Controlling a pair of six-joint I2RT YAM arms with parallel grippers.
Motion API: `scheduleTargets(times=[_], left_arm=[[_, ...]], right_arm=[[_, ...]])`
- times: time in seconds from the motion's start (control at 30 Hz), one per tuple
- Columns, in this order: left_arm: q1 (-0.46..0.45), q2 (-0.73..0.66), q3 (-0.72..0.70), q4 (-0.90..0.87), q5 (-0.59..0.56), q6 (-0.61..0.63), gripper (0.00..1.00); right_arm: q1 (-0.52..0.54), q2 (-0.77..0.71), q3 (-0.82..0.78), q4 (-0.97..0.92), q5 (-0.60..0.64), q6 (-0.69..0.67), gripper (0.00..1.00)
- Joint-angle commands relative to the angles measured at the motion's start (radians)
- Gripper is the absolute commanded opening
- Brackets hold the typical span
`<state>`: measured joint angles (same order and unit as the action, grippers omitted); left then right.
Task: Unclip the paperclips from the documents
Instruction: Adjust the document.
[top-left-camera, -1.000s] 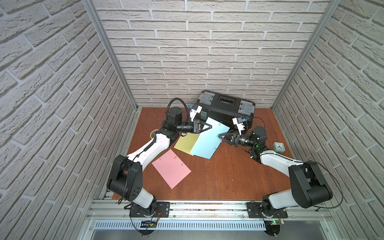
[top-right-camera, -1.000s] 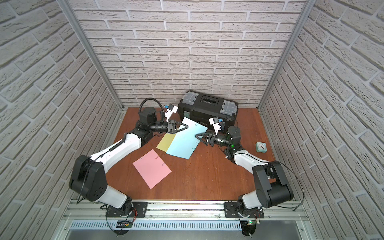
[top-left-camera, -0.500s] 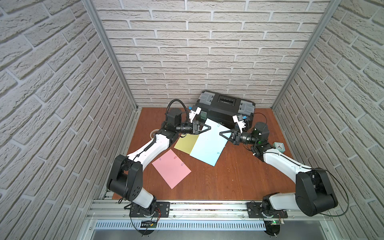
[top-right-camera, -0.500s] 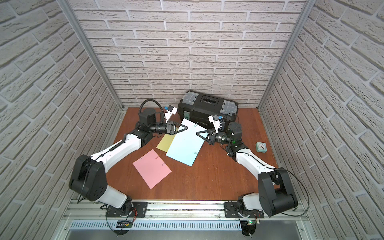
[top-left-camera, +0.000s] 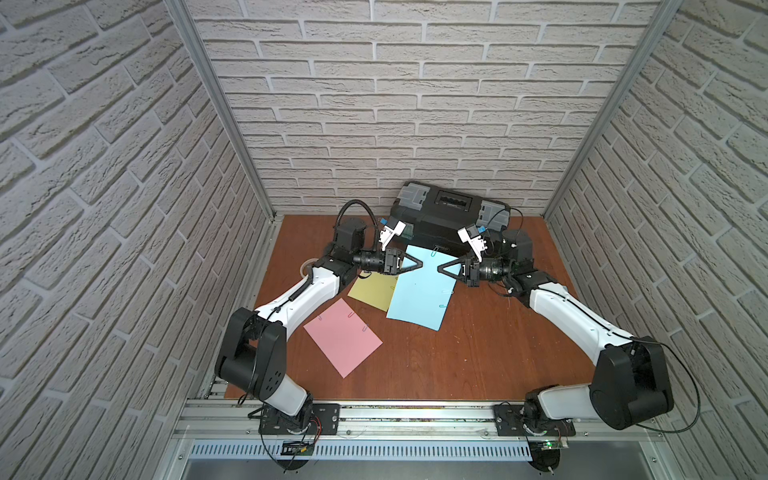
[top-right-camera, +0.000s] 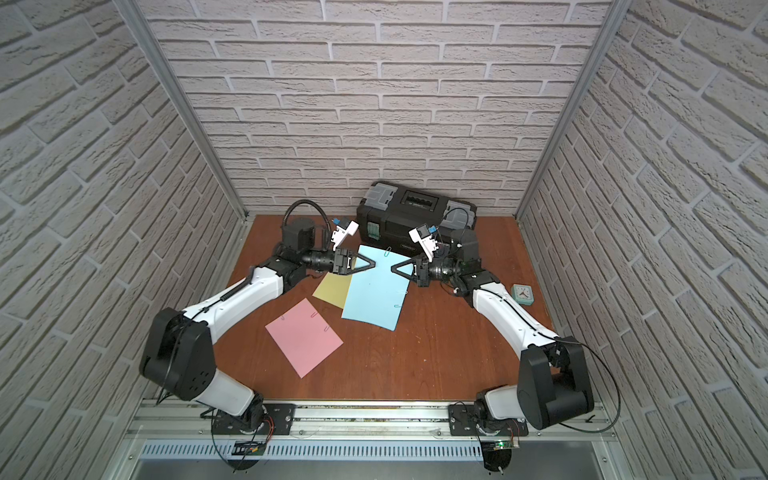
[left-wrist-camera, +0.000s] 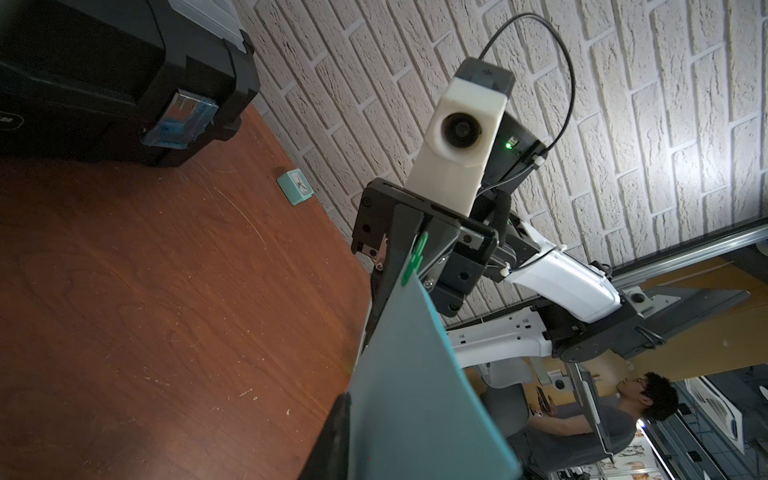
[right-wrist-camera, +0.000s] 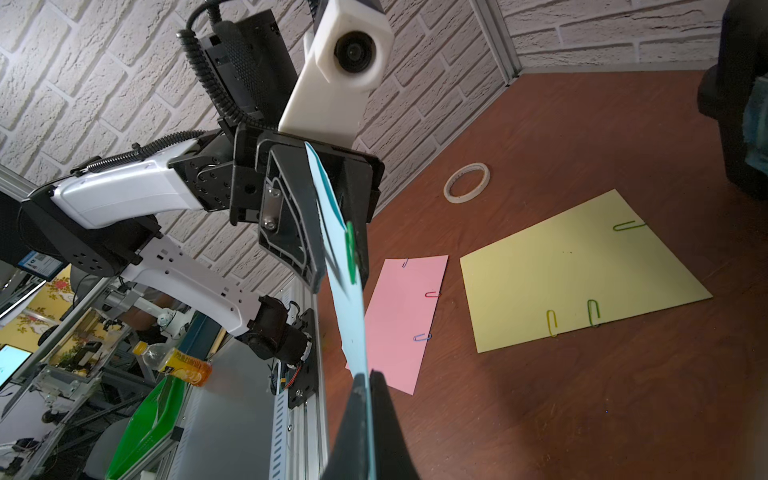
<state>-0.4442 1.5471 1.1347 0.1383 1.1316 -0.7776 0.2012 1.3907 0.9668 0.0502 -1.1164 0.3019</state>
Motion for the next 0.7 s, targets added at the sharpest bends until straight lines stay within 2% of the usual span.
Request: scheduleTargets(times=[0.0, 0.1, 0.4, 0.53, 0.57, 0.67], left_arm=[[-0.004, 0.012, 0.037, 0.05, 0.02, 0.007, 0.23], [-0.007, 0.023, 0.042, 0.063, 0.022, 0.0, 0.21], [-0.017, 0.028, 0.051, -0.008, 0.022, 0.043, 0.0], [-0.019, 0.021, 0.053, -0.045, 0.015, 0.075, 0.0], [-0.019, 0.019, 0.053, -0.052, 0.014, 0.082, 0.0], [-0.017, 0.005, 0.063, -0.12, -0.001, 0.14, 0.0]], right_arm=[[0.012, 0.015, 0.028, -0.09, -0.031, -0.079, 0.03], [0.016, 0.022, 0.038, -0.117, -0.032, -0.1, 0.03], [0.019, 0.023, 0.056, -0.137, -0.027, -0.109, 0.03], [0.02, 0.024, 0.071, -0.17, -0.015, -0.129, 0.05], [0.02, 0.024, 0.08, -0.204, -0.004, -0.157, 0.11], [0.018, 0.014, 0.131, -0.375, 0.077, -0.28, 0.46]])
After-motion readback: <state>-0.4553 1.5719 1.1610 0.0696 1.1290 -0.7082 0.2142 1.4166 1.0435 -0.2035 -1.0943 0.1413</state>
